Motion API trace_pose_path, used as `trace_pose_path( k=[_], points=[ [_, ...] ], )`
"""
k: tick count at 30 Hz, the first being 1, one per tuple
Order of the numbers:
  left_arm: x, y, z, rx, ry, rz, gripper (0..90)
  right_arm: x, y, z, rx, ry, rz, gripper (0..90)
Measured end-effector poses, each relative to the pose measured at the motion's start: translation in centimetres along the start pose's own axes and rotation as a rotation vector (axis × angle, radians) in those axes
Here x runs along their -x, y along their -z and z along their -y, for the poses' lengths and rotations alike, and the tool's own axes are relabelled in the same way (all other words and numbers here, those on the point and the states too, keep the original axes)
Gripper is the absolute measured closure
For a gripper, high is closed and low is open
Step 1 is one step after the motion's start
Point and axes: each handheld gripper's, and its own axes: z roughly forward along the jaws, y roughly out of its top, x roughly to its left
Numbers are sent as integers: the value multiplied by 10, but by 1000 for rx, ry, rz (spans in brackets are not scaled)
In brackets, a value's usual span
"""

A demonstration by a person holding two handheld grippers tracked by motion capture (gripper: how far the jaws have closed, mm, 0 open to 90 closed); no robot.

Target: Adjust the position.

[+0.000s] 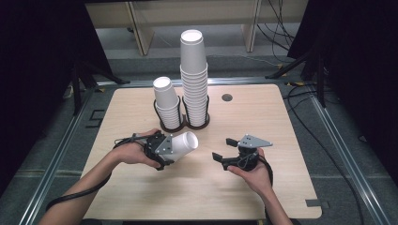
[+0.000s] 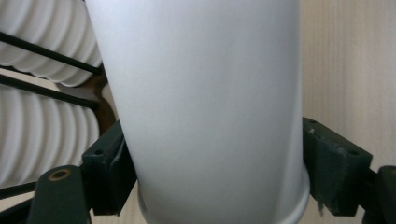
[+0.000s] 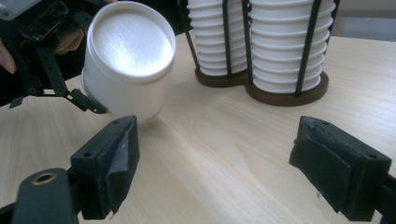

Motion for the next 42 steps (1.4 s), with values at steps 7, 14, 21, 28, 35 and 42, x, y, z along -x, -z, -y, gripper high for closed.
trace_pose_path(
  k=[7, 14, 21, 28, 35, 42],
  points=[
    [1, -2, -13, -81, -59, 13, 203, -10, -9, -6, -43, 19, -18, 157],
    [0, -4, -18, -167, -108, 36, 202, -14, -14, -11, -51, 28, -29, 158],
    [2, -5, -23, -275, -238, 59, 200, -16, -18, -11, -61, 44, -41, 160],
    [3, -6, -31, -352, -323, 89, 200, -18, -21, -13, -101, 85, -49, 173],
    [3, -10, -37, -370, -359, 95, 195, -21, -28, -15, -133, 106, -86, 176],
    [1, -12, -41, -367, -360, 109, 195, -24, -35, -16, -161, 107, -109, 176]
  ],
)
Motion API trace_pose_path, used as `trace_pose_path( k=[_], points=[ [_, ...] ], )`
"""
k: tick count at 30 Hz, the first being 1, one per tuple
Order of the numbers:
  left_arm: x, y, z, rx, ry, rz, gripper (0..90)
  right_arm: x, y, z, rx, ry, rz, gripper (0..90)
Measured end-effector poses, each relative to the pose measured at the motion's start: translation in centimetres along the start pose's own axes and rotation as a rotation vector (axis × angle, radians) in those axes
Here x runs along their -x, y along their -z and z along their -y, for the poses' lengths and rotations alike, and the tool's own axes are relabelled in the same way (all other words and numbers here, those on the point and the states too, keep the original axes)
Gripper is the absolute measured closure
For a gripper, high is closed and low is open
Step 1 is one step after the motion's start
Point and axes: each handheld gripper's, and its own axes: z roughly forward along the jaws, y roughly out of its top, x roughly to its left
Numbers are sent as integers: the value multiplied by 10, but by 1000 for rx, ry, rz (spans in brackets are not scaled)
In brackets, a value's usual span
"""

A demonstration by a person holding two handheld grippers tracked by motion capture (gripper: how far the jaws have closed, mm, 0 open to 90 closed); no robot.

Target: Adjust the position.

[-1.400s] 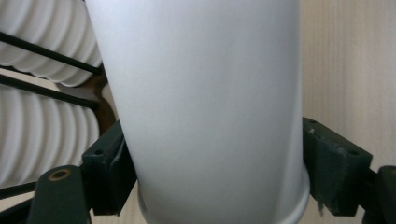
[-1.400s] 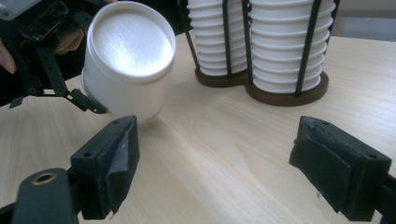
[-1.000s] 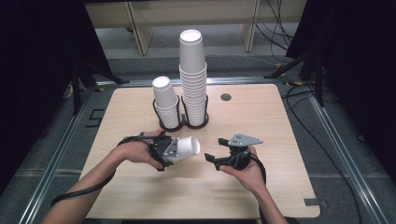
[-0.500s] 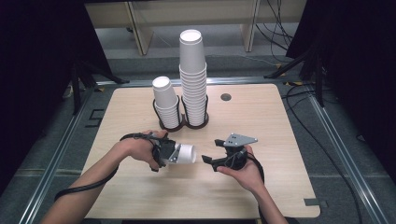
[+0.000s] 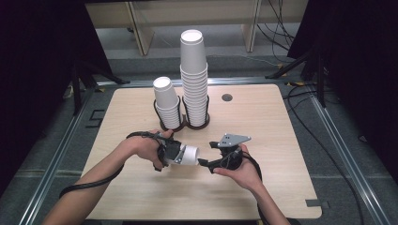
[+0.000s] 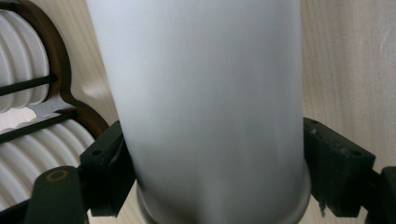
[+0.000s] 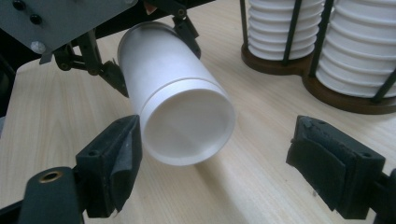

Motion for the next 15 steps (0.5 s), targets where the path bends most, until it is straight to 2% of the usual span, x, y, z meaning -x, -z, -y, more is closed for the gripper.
trace_pose_path(
  k=[1, 3, 6, 8, 15],
  points=[
    [0, 0, 0, 1, -1, -3, 195, 1, -2, 0, 0, 16, -2, 175],
    [-1, 0, -1, 3, -6, -6, 195, 0, -5, -1, -9, 12, -22, 175],
    [-2, 1, -2, 4, -4, -5, 194, 0, -9, -2, -14, 34, -25, 175],
    [-2, 1, -3, 10, 1, -7, 194, -2, -12, -3, -21, 16, -37, 174],
    [-3, 2, -5, 17, -12, -5, 194, -3, -18, -4, -24, 20, -46, 169]
  ],
)
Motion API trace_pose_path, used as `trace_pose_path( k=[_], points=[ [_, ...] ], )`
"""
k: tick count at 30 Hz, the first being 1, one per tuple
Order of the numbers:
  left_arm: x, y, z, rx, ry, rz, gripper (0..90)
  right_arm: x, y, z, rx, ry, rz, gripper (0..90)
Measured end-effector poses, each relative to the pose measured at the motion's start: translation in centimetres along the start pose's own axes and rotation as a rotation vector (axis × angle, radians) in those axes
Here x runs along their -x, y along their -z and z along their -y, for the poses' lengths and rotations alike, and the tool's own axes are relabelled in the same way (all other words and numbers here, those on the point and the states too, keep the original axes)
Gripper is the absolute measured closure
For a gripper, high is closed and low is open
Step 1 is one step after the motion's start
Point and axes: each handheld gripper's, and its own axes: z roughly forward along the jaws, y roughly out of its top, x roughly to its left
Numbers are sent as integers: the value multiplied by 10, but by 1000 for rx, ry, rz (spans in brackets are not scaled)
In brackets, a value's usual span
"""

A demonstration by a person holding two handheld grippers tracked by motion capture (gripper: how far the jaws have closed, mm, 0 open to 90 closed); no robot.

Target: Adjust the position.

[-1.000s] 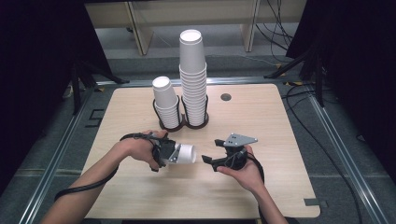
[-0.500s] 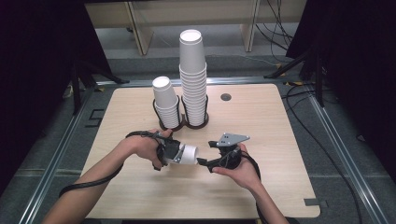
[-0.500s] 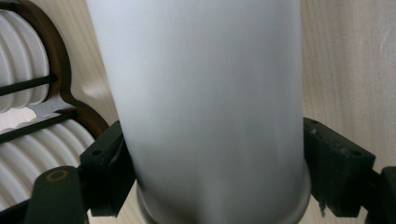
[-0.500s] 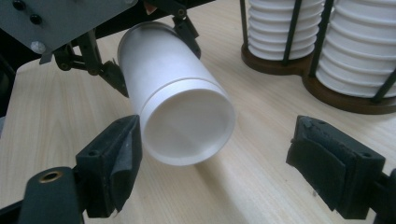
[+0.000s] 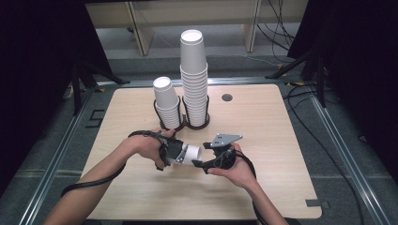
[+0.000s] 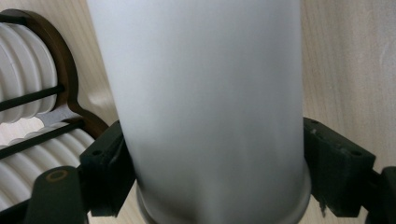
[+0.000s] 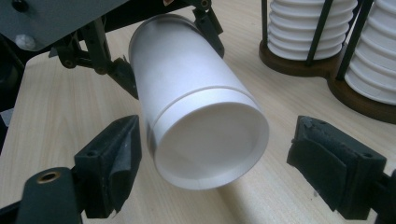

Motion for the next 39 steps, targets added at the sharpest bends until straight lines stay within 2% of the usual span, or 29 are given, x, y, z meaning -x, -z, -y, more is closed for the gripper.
trace_pose_path(
  k=[4, 6, 11, 12, 15, 16, 17, 25, 28, 30, 31, 33, 35, 39],
  points=[
    [0, 0, -1, -2, -6, 3, 193, 1, -1, 1, -10, 7, -3, 168],
    [0, 0, -2, 4, 7, 5, 193, 2, -2, 1, -8, 7, -11, 169],
    [-1, 0, -4, 8, -8, 4, 193, 1, -4, 3, -16, -5, -16, 174],
    [0, 0, -4, 9, -3, 4, 192, 2, -5, 3, -12, 10, -11, 176],
    [-1, -1, -5, 6, -7, 7, 192, 2, -5, 4, -21, -1, -20, 185],
    [-1, -1, -6, 8, -9, 5, 192, 1, -5, 4, -28, -20, -25, 190],
    [-2, -1, -6, 9, -11, 3, 192, 2, -5, 4, -23, 3, -21, 193],
    [-3, 0, -10, 22, -12, -5, 191, 3, -7, 6, -19, 15, -27, 225],
    [-3, 0, -11, 23, -10, -3, 190, 3, -8, 7, -26, 4, -39, 229],
    [-3, 0, -11, 25, -10, -3, 189, 4, -7, 7, -14, 30, -40, 235],
    [-3, 0, -11, 27, -11, -3, 188, 3, -7, 8, -15, 4, -49, 236],
    [-3, 0, -10, 34, -13, -5, 185, 4, -6, 8, -5, 18, -43, 241],
    [-3, -1, -10, 40, -10, -5, 180, 4, -6, 9, -7, 9, -51, 247],
    [-3, -2, -9, 49, -7, -10, 171, 4, -4, 9, 11, 39, -42, 256]
  ],
)
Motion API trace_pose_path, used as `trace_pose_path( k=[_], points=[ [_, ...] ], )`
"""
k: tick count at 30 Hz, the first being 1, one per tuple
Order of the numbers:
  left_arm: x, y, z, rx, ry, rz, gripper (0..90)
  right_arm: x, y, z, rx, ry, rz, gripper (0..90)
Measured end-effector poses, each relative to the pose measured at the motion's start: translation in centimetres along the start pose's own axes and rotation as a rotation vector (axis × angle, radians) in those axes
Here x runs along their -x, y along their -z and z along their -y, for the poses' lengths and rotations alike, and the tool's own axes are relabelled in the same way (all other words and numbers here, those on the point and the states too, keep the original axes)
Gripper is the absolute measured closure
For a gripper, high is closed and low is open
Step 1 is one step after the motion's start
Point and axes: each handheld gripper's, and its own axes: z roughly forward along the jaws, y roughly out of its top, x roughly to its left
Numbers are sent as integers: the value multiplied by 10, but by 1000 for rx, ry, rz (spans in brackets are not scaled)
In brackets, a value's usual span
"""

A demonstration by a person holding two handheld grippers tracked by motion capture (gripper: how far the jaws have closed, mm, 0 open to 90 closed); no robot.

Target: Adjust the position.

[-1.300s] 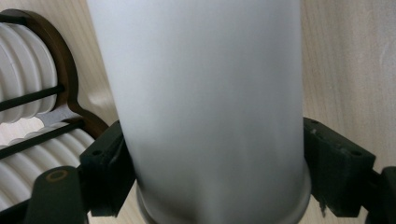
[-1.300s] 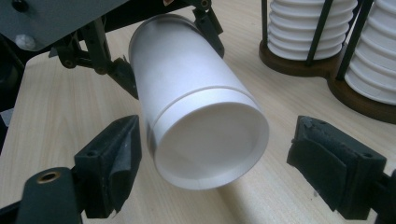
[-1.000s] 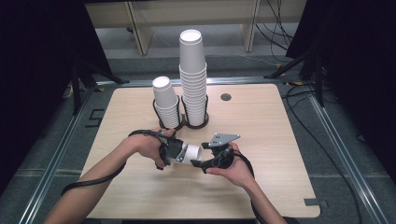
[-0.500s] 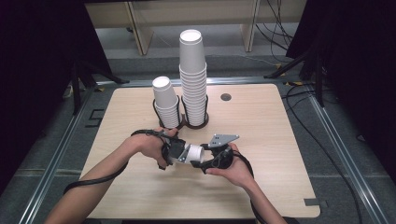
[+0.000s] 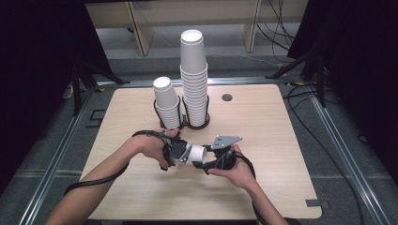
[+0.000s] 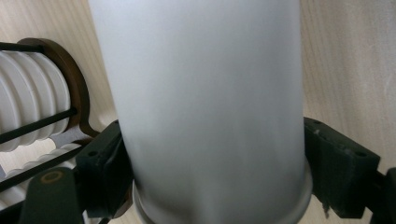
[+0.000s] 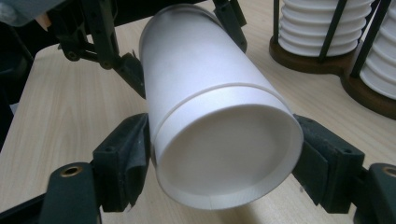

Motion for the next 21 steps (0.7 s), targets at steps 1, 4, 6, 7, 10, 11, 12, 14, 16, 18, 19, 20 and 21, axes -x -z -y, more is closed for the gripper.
trace_pose_path(
  k=[1, 4, 6, 7, 10, 11, 12, 14, 16, 18, 19, 20, 21],
  points=[
    [0, 0, 0, 3, -3, -5, 169, 0, 0, 0, 3, 0, -1, 259],
    [0, 0, 1, 8, -2, -9, 162, -1, 2, -1, 7, 7, -6, 266],
    [0, 0, 2, 11, -1, -7, 159, -1, 3, -1, 9, 1, -13, 269],
    [0, 0, 2, 13, -1, -8, 158, 0, 3, -1, 9, 11, -11, 271],
    [-2, 0, 2, 16, -21, -26, 157, -1, 4, -2, 21, 21, -2, 274],
    [-2, 0, 2, 15, -22, -29, 156, -2, 4, -2, 13, -7, -7, 275],
    [-2, 0, 2, 17, -20, -29, 155, -2, 5, -2, 15, -4, -7, 276],
    [-2, 0, 2, 19, -22, -29, 154, -1, 4, -3, 26, 29, -7, 277],
    [-2, 0, 2, 23, -23, -30, 153, -1, 5, -2, 26, 28, -7, 279],
    [-2, -1, 2, 24, -23, -27, 151, -1, 5, -2, 27, 31, -6, 280],
    [-2, -1, 2, 24, -24, -28, 149, -1, 5, -2, 26, 24, -11, 281],
    [-2, -1, 2, 25, -24, -30, 147, -1, 5, -2, 28, 34, -5, 281],
    [-2, -1, 3, 27, -23, -30, 146, -1, 5, -2, 30, 38, -2, 281]
  ],
)
